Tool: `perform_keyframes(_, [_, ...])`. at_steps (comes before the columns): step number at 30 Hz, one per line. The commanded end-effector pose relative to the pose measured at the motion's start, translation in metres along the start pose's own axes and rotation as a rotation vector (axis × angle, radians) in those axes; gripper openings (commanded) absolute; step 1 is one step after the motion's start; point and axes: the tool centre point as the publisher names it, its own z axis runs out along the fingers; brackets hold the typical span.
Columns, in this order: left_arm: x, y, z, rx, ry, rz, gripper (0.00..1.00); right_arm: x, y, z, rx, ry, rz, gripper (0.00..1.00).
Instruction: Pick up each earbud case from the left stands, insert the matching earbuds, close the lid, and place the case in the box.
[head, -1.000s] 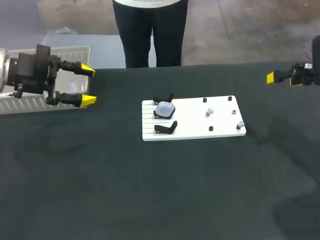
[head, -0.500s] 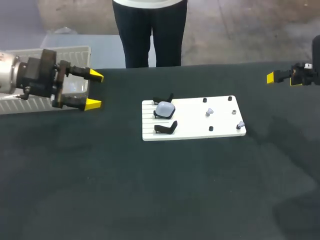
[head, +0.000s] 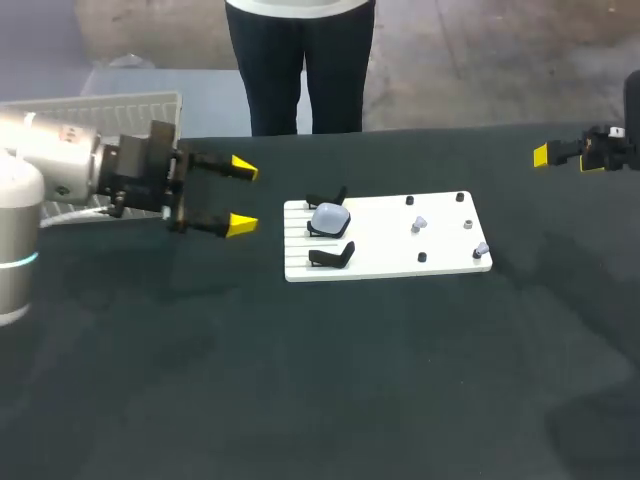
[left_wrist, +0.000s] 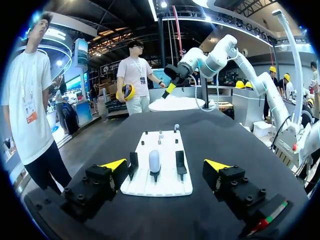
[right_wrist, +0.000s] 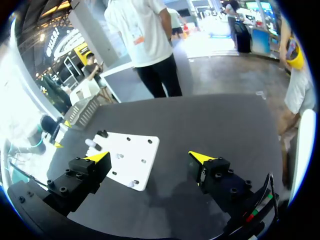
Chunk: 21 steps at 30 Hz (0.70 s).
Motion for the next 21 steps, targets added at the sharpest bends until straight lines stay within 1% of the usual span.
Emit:
perform_keyframes(1, [0.007, 0.010, 0.033, -0.019, 0.014, 0.007, 1.00, 0.000, 0.001, 0.000, 0.006, 0.000, 0.001, 1.00])
perform_keyframes(6, [0.014, 0.014, 0.054, -0.001, -0.003, -0.018, 1.00, 0.000, 0.001, 0.000, 0.006, 0.000, 0.001, 1.00])
perform_keyframes(8, [0.016, 0.015, 0.060, 0.033, -0.025, -0.047, 1.00, 0.000, 0.001, 0.000, 0.006, 0.000, 0.001, 1.00])
perform_keyframes(21, [0.016, 0.015, 0.060, 0.033, -0.025, -0.047, 1.00, 0.000, 0.001, 0.000, 0.006, 0.000, 0.001, 1.00])
